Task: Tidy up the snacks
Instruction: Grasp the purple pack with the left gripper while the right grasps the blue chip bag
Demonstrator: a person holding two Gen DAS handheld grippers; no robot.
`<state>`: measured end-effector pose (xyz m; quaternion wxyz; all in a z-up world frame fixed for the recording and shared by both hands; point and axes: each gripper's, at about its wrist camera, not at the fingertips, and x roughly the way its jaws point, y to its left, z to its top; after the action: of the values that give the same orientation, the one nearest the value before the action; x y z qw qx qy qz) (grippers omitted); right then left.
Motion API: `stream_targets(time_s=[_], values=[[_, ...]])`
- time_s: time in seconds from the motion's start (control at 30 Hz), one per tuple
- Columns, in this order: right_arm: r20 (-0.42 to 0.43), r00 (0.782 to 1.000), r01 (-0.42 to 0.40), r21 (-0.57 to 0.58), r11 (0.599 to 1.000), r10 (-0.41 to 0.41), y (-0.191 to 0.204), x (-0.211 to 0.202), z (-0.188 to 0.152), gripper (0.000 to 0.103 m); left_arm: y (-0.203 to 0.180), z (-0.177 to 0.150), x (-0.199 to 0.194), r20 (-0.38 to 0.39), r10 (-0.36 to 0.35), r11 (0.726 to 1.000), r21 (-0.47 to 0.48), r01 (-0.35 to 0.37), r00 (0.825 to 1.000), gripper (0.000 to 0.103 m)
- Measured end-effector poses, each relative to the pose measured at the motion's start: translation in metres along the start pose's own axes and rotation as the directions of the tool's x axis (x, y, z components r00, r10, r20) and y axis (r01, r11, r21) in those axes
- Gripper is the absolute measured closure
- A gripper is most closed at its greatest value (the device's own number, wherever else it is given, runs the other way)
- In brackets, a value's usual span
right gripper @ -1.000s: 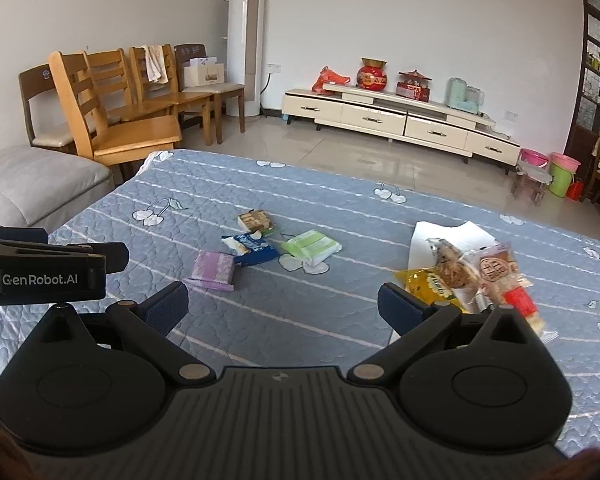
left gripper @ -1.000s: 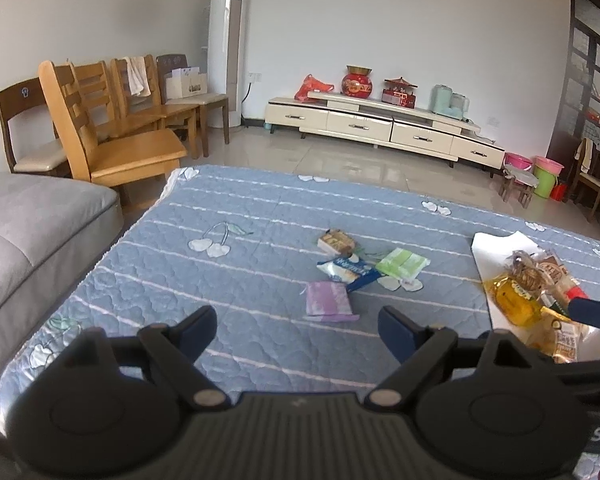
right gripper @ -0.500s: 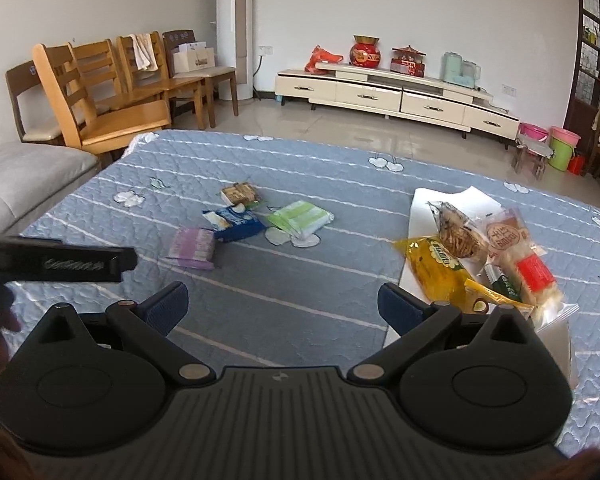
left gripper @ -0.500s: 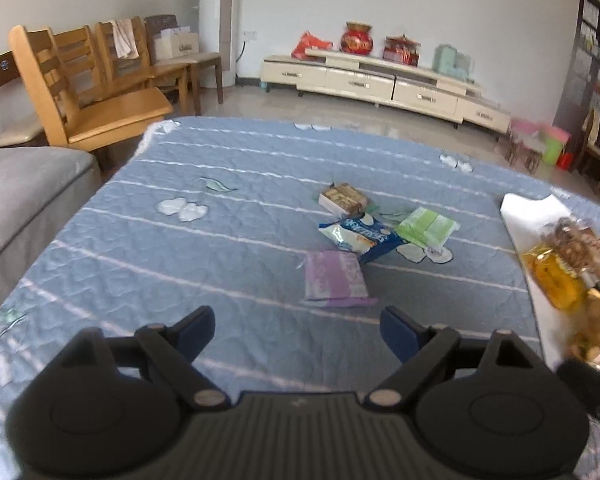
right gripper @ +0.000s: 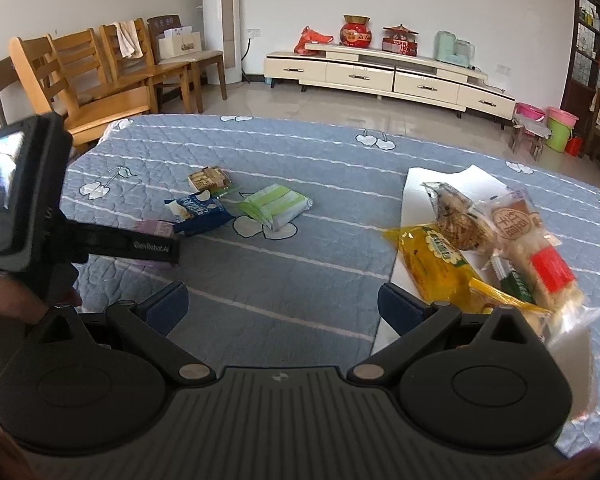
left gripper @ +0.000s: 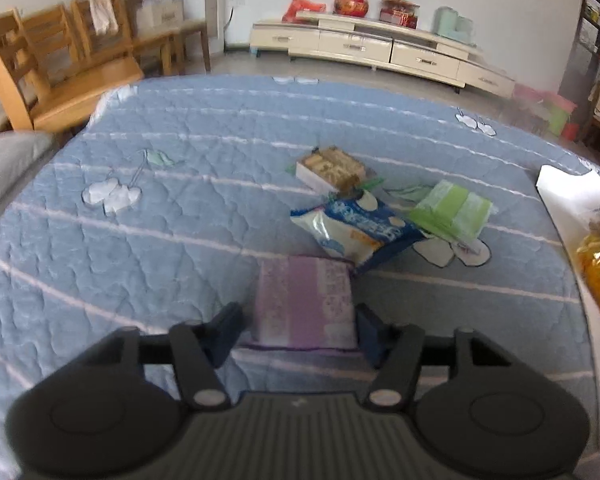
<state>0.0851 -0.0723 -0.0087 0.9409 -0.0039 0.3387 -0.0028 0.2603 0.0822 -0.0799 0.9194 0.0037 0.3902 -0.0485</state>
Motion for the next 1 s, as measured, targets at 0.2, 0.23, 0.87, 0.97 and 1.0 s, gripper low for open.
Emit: stream_targets(time_s=[0.2, 0.23, 0.87, 0.97, 1.0], values=[[-0.001, 0.998, -0.069, -0.039, 0.997, 0.069, 0.017, 0.027, 0.016, 0.0, 0.024, -0.003, -0.019, 0.051, 0.007, 1.0, -0.017, -0.006, 0.999, 0.057], [-0.001, 0.996, -0.091, -0.045, 0.995, 0.091, 0.021, 0.033, 0.021, 0.0, 0.03, -0.003, -0.023, 0.058, 0.01, 1.0, -0.023, -0.008, 0.998, 0.057], [-0.243, 0.95, -0.249, -0.208, 0.946, 0.196, 0.092, 0.188, 0.081, 0.003, 0.084, -0.018, -0.063, 0.1, 0.055, 0.991, -0.126, -0.042, 0.993, 0.057], [-0.203, 0.957, -0.246, -0.177, 0.953, 0.209, 0.089, 0.177, 0.079, 0.045, 0.083, -0.017, -0.066, 0.107, 0.061, 0.989, -0.137, -0.046, 0.992, 0.057], [-0.2, 0.956, -0.247, -0.165, 0.955, 0.213, 0.086, 0.173, 0.077, 0.045, 0.082, -0.017, -0.068, 0.112, 0.063, 0.99, -0.136, -0.047, 0.992, 0.057]])
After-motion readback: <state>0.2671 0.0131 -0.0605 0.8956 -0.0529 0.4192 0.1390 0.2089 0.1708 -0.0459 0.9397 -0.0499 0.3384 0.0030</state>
